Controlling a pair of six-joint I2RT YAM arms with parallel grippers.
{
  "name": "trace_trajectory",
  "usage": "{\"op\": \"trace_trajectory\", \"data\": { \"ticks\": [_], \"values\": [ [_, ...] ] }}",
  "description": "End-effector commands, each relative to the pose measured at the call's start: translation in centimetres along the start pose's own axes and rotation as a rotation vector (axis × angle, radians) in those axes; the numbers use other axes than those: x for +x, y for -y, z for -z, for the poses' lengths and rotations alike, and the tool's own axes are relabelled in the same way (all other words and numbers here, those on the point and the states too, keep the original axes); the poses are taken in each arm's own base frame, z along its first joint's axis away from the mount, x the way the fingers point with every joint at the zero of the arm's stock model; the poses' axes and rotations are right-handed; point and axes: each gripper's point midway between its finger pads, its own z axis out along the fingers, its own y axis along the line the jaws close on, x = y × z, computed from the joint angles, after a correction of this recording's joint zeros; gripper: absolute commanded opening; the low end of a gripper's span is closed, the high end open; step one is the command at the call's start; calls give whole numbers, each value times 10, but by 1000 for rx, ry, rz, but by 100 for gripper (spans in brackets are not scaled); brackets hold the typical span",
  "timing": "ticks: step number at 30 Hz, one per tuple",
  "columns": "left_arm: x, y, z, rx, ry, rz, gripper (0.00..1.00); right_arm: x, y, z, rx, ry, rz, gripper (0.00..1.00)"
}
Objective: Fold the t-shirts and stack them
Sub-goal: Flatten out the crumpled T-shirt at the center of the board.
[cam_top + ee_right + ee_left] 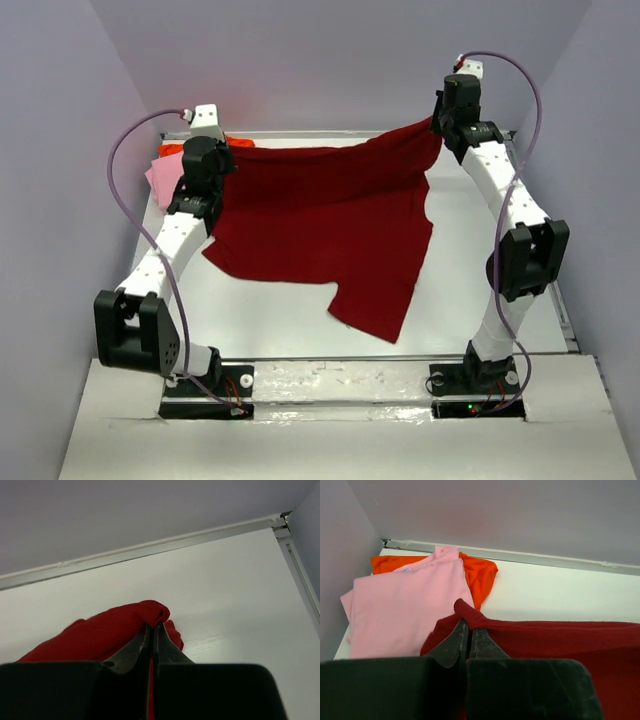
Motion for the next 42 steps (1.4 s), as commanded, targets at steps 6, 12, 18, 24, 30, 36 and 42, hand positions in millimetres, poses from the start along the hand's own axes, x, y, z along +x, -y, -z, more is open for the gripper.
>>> {"op": "trace_trajectory", "data": {
  "ticks": [6,12,18,24,30,36,42],
  "values": [
    [31,1,-61,-17,61,30,0,53,-8,-72,5,-17,-28,0],
    [67,8,-85,-10,-18,35,0,100,-21,-91,-56,-113,-23,0],
    [80,14,-92,13,-71,48,0,135,-30,-91,-114,-194,-46,0],
    [98,2,-81,-47,-146,31,0,151,-24,-63,-126,-251,-75,0],
    [82,-5,-59,-70,-148,48,0,139,-15,-25,-136,-241,-106,0],
    [108,-17,-45,-124,-239,47,0,148,-11,2,-157,-276,-135,0],
    [136,-14,-47,-120,-331,55,0,166,-10,14,-177,-319,-140,0]
  ]
}}
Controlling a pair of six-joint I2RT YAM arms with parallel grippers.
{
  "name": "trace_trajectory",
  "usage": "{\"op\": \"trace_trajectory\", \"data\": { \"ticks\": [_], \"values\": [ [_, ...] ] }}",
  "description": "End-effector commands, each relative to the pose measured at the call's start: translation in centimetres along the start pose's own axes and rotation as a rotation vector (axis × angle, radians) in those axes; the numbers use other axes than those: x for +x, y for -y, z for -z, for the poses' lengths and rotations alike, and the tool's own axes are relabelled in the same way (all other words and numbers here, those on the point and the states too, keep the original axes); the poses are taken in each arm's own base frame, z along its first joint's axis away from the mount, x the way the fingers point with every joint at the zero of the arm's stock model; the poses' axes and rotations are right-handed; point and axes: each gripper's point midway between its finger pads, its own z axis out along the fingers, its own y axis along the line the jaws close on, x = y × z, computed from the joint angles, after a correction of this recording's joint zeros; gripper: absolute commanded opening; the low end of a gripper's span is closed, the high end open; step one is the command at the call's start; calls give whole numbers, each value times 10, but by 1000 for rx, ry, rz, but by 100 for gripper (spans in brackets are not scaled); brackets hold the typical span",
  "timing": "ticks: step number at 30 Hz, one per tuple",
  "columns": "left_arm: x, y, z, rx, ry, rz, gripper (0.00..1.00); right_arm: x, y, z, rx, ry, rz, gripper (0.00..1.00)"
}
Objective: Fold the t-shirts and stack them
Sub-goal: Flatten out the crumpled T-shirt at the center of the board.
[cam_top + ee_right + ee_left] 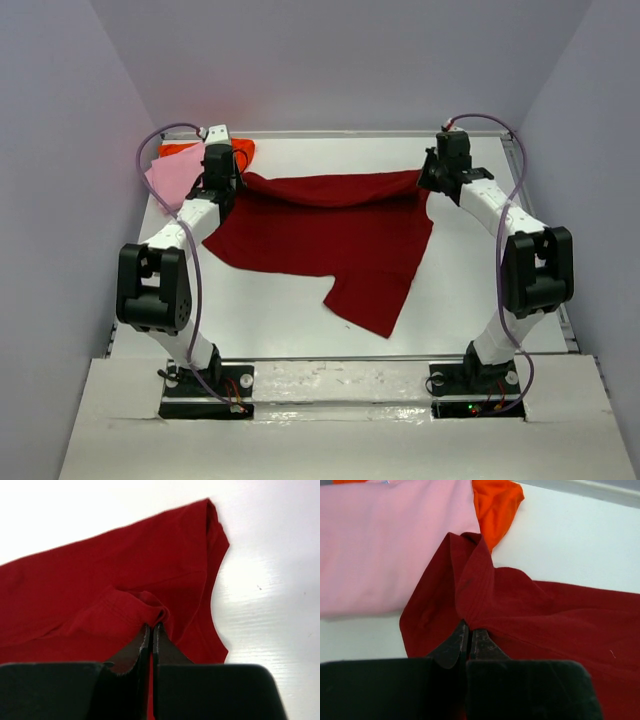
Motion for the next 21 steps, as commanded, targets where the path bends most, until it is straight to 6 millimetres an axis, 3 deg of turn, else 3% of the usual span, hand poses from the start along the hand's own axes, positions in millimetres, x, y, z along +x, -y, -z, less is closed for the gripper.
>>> {"op": "trace_trajectory", "data": {
  "ticks": [1,4,5,6,7,8,11,12,13,14,15,16,17,18,19,20,21],
  "values": [
    [16,-1,0,1,-68,21,0,4,-2,7,-32,-10,-25,0],
    [-1,9,13,45,-47,31,0,-1,-4,21,-38,26,-23,0],
    [-24,16,32,74,10,28,0,-18,-8,41,-62,87,-26,0],
    [-36,20,44,91,44,24,0,-20,-13,52,-86,117,-20,0],
    [-51,24,59,118,82,22,0,-40,-18,71,-115,186,-23,0],
    [-80,32,96,172,167,31,0,-52,-20,104,-153,259,-26,0],
    [-113,38,162,277,293,61,0,-70,-30,164,-253,371,-18,0],
    [-140,28,210,312,402,105,0,-83,-35,207,-308,454,-16,0],
    [-150,24,235,338,451,119,0,-84,-32,226,-313,478,-17,0],
    [-159,16,277,386,517,126,0,-84,-35,246,-337,505,-13,0],
    [-161,11,297,404,545,134,0,-84,-34,265,-359,530,-9,0],
    [-160,7,316,431,561,130,0,-83,-34,300,-410,578,5,0],
    [-160,3,332,451,582,130,0,-82,-32,317,-425,602,7,0],
    [-163,-9,365,479,652,146,0,-80,-32,337,-452,627,13,0],
    [-162,-13,382,502,682,152,0,-77,-26,367,-474,681,16,0],
    [-158,-15,396,535,693,159,0,-76,-23,383,-485,707,13,0],
    [-158,-24,422,563,751,180,0,-80,-22,407,-504,753,11,0]
  ]
}}
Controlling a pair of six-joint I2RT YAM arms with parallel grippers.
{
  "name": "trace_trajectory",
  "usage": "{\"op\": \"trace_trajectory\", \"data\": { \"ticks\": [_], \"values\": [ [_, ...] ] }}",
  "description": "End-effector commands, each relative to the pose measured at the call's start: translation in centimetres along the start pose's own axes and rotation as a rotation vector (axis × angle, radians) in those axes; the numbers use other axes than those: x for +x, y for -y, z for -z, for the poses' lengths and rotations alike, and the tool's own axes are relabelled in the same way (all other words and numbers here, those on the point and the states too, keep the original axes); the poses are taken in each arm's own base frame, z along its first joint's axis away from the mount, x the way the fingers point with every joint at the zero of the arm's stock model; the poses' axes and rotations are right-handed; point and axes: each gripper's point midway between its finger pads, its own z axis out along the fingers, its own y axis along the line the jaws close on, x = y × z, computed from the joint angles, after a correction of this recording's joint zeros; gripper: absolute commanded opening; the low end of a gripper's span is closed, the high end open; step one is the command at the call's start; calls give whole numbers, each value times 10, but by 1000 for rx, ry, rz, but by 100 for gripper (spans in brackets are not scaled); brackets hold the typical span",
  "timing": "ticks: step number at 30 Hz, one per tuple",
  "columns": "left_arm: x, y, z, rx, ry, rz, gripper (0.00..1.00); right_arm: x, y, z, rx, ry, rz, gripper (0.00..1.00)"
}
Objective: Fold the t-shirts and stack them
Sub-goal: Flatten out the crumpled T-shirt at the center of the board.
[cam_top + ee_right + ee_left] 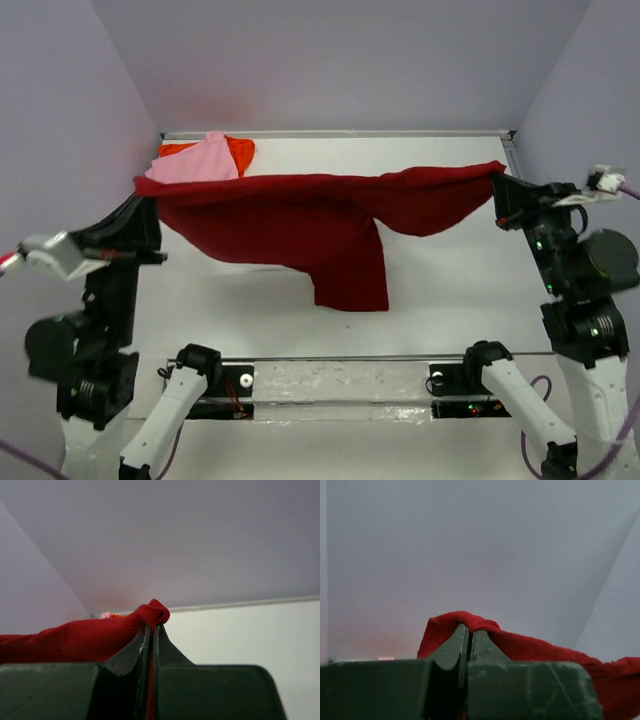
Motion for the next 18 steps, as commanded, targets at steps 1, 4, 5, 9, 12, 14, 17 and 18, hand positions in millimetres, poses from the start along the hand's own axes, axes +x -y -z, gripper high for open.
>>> {"op": "trace_trajectory", "data": {
  "ticks": [1,4,5,9,12,14,17,18],
  "values": [
    [8,15,38,97,-57,35,0,-34,-23,52,-80,61,26,0],
    [-22,23,55,124,9,61,0,-83,-43,80,-124,171,32,0],
    [-28,26,58,136,18,66,0,-95,-47,85,-132,196,32,0],
    [-53,43,55,187,40,97,0,-134,-60,82,-136,244,19,0],
    [-67,51,45,208,51,114,0,-167,-66,84,-119,298,25,0],
    [-67,55,35,222,42,125,0,-192,-63,73,-53,316,60,0],
    [-65,55,24,219,38,127,0,-201,-48,33,56,272,135,0],
    [-61,54,17,212,26,123,0,-221,-48,37,84,321,138,0]
  ]
}}
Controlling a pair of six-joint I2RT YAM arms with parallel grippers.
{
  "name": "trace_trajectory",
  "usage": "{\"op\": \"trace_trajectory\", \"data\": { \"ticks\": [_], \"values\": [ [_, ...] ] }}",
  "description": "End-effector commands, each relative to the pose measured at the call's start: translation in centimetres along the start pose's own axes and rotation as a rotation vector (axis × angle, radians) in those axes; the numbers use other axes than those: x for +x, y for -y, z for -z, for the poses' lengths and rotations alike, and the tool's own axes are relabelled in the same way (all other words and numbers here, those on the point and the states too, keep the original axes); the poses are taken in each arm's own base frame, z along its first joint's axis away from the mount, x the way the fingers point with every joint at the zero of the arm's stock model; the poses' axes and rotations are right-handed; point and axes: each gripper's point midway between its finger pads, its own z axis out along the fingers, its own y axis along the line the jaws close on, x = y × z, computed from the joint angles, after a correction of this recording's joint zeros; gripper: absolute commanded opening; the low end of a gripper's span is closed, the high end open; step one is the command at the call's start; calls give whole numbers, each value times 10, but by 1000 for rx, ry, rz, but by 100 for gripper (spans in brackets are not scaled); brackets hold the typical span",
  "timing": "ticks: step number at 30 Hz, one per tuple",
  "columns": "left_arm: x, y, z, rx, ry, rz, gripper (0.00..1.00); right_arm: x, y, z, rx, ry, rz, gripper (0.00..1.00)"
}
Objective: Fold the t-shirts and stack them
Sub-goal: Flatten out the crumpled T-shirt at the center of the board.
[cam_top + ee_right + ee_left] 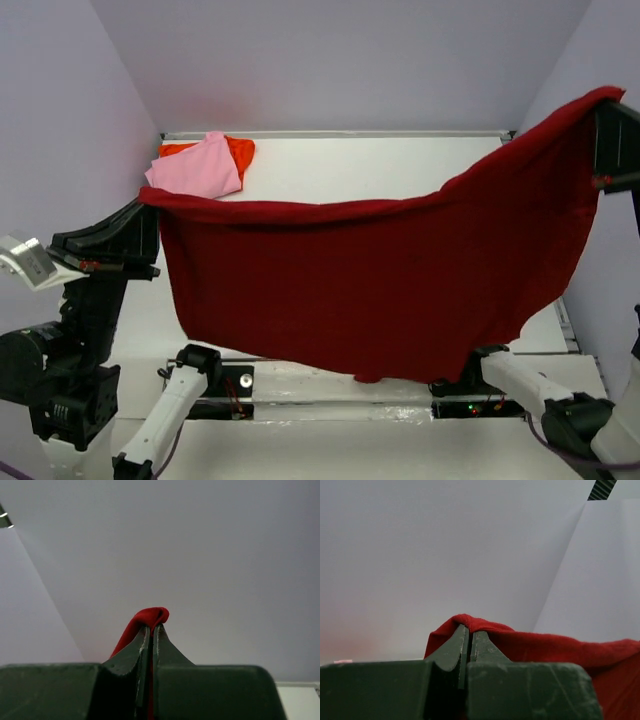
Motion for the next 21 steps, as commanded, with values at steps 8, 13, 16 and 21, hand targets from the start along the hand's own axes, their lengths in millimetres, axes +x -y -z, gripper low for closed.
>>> {"op": "trace_trajectory", "data": {
  "ticks": [8,13,16,21],
  "values": [
    [9,-5,-57,3,-31,8,0,14,40,-115,248,-8,203,0],
    [33,-24,-78,-52,-68,-12,0,67,61,-154,327,-102,289,0],
    [43,-30,-83,-56,-70,-24,0,98,59,-170,300,-167,279,0],
    [54,-52,-86,-139,-89,-103,0,152,59,-172,254,-296,258,0]
  ]
}}
